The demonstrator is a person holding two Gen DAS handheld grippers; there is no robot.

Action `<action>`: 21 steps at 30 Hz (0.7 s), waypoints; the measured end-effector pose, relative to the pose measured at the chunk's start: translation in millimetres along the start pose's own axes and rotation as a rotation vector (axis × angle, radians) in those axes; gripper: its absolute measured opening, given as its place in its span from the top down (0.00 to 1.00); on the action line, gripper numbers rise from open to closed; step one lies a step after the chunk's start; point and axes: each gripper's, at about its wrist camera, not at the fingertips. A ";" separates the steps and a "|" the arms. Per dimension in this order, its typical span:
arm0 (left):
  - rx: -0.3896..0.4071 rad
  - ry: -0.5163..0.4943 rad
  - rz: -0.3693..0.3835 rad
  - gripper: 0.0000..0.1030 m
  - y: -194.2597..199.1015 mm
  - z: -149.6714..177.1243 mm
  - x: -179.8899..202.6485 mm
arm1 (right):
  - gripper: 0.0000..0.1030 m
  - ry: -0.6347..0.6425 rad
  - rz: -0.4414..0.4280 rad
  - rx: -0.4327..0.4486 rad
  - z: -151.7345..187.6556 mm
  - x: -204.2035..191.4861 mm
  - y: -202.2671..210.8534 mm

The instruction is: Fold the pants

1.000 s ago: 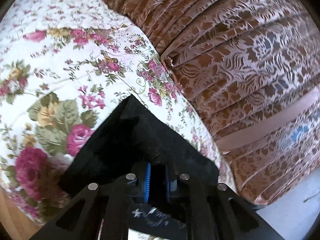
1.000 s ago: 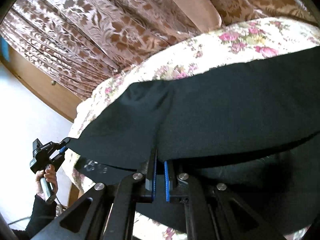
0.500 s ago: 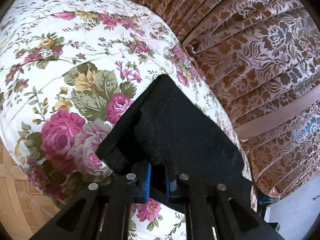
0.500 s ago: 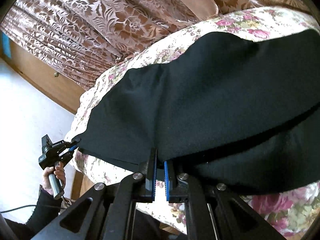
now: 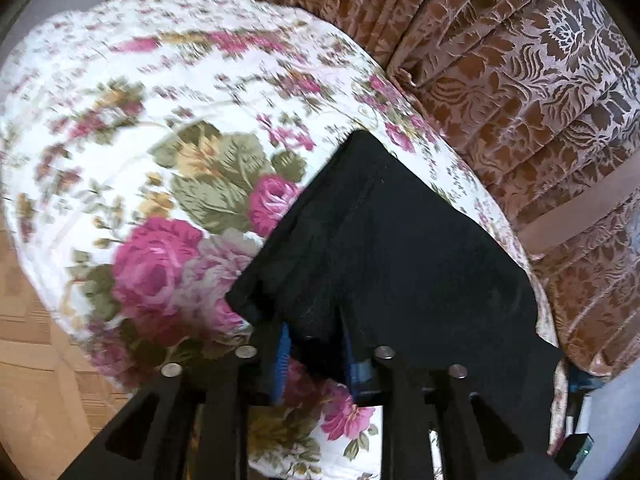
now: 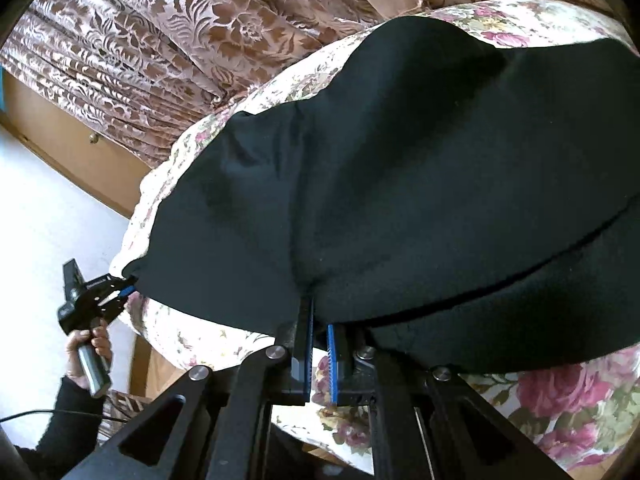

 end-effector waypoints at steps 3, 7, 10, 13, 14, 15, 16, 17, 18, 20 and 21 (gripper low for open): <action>0.055 -0.139 -0.292 0.66 20.8 1.6 26.6 | 0.94 0.002 0.002 -0.010 -1.0 -0.2 -1.2; 0.169 -0.319 -0.451 0.66 44.8 11.1 69.2 | 0.90 -0.021 -0.023 -0.026 -3.0 1.3 -1.3; 0.211 -0.386 -0.420 0.66 53.1 18.7 95.2 | 0.86 -0.033 -0.031 -0.030 -2.9 -0.2 -1.9; 0.209 -0.454 -0.375 0.66 50.9 27.1 120.2 | 0.77 -0.028 -0.029 -0.032 -1.9 -4.1 -0.8; 0.208 -0.470 -0.361 0.66 48.4 28.3 127.4 | 0.75 -0.023 -0.027 -0.032 -1.2 -6.2 0.6; 0.212 -0.499 -0.351 0.66 46.0 31.9 138.8 | 0.68 -0.014 -0.023 -0.030 -0.2 -8.6 2.7; 0.216 -0.523 -0.345 0.66 44.8 33.4 145.9 | 0.63 -0.007 -0.019 -0.026 0.3 -10.3 4.8; 0.216 -0.545 -0.336 0.66 42.1 35.3 153.3 | 0.60 0.001 -0.014 -0.021 1.2 -12.0 7.5; 0.207 -0.567 -0.316 0.66 38.0 37.5 164.1 | 0.56 0.006 -0.009 -0.016 2.1 -13.2 10.7; 0.196 -0.594 -0.276 0.66 33.2 42.2 178.7 | 0.53 0.009 -0.002 -0.007 3.2 -13.2 16.7; 0.194 -0.609 -0.264 0.66 30.9 44.7 185.9 | 0.52 0.010 0.005 0.001 4.0 -12.8 20.9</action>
Point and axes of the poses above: each gripper's, at about its wrist camera, not at the fingertips, and y roughly against the way its jaws point, x to its right, z to its underside, and after that the axes turned 12 degrees about -y, right-handed
